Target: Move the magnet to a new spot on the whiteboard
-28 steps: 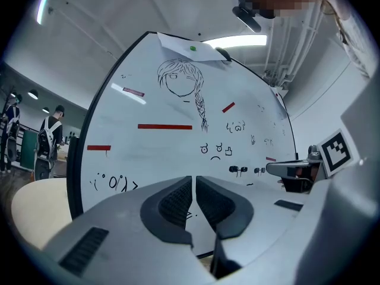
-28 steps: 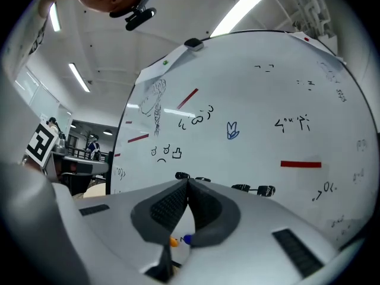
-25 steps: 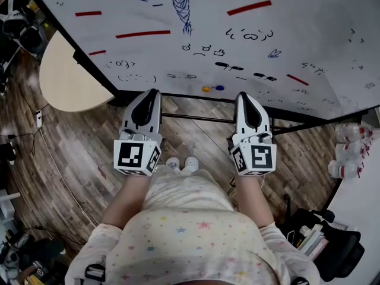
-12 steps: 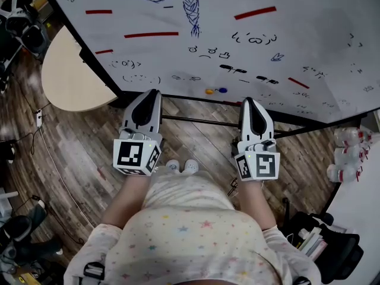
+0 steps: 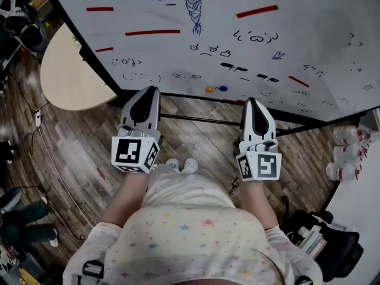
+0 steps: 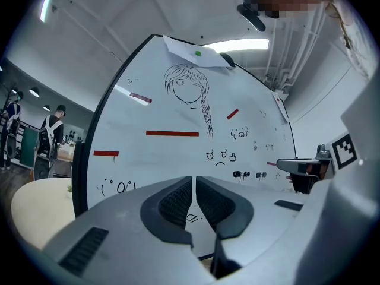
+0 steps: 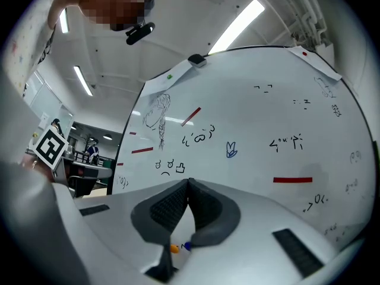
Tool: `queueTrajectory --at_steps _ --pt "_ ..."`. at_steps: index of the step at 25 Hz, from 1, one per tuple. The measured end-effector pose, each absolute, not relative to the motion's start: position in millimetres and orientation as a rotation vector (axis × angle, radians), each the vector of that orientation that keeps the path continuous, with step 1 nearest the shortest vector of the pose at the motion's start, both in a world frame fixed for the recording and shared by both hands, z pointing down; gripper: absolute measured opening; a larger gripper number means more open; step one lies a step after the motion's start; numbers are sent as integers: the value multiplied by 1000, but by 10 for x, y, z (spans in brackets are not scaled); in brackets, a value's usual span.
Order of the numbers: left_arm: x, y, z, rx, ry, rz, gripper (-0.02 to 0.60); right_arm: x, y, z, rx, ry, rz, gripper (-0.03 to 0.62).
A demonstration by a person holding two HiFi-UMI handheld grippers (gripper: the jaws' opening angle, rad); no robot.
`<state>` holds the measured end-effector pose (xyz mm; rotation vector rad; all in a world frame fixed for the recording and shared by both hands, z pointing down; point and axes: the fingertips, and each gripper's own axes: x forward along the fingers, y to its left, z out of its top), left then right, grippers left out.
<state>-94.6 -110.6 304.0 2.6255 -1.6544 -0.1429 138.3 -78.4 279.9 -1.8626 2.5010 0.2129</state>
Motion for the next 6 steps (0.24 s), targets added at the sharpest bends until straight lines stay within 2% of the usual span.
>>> queueTrajectory --at_steps 6 --pt "-916 -1125 3068 2625 -1641 -137 29 1404 -786 2826 -1871 2494 180 0"
